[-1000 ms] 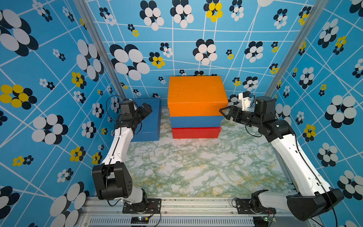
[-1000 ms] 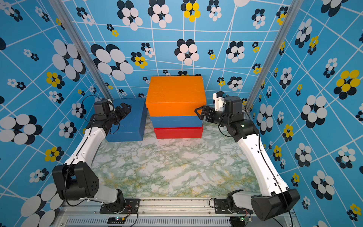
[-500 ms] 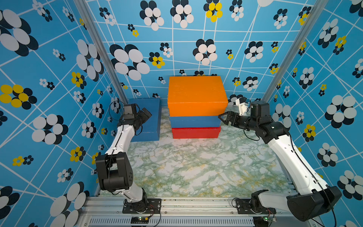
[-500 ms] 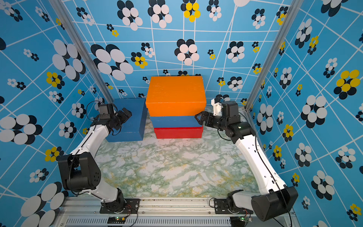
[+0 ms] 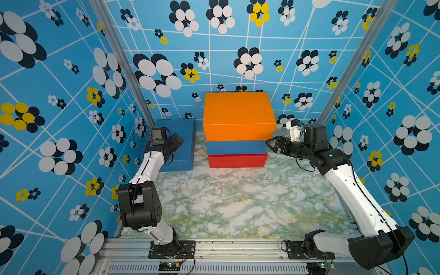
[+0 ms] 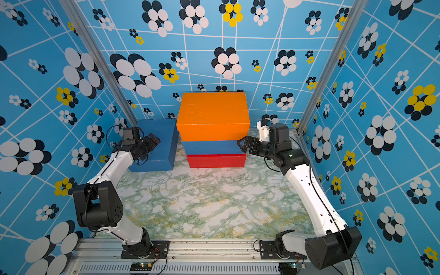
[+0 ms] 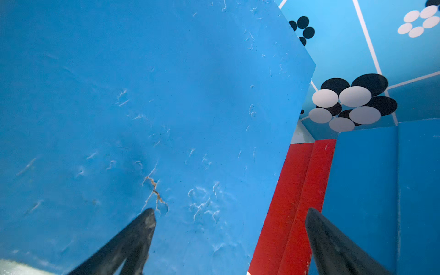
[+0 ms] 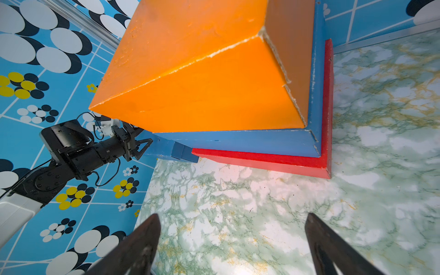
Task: Stack the shoeboxes
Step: Move the shoebox to the center of the board.
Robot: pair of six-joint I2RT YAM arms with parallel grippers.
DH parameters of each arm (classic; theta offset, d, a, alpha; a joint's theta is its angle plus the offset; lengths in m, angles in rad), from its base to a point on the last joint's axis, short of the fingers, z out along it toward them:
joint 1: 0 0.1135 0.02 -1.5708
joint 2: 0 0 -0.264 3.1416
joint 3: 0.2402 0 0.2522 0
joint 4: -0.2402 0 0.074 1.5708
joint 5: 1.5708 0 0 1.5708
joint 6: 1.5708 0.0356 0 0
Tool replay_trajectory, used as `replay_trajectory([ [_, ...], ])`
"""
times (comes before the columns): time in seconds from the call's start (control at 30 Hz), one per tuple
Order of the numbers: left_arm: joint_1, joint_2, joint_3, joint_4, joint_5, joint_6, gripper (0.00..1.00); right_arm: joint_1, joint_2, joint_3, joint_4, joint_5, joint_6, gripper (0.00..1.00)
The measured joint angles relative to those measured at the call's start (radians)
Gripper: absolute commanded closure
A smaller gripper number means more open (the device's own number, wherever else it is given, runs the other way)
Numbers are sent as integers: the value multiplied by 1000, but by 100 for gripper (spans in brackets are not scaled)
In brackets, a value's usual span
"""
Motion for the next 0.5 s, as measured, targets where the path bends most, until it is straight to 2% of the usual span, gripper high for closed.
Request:
replay_trajectory([
  [0.5,0,46,1,-5,-11,-7,0,-3,-11,-6,-1,7,0,3],
])
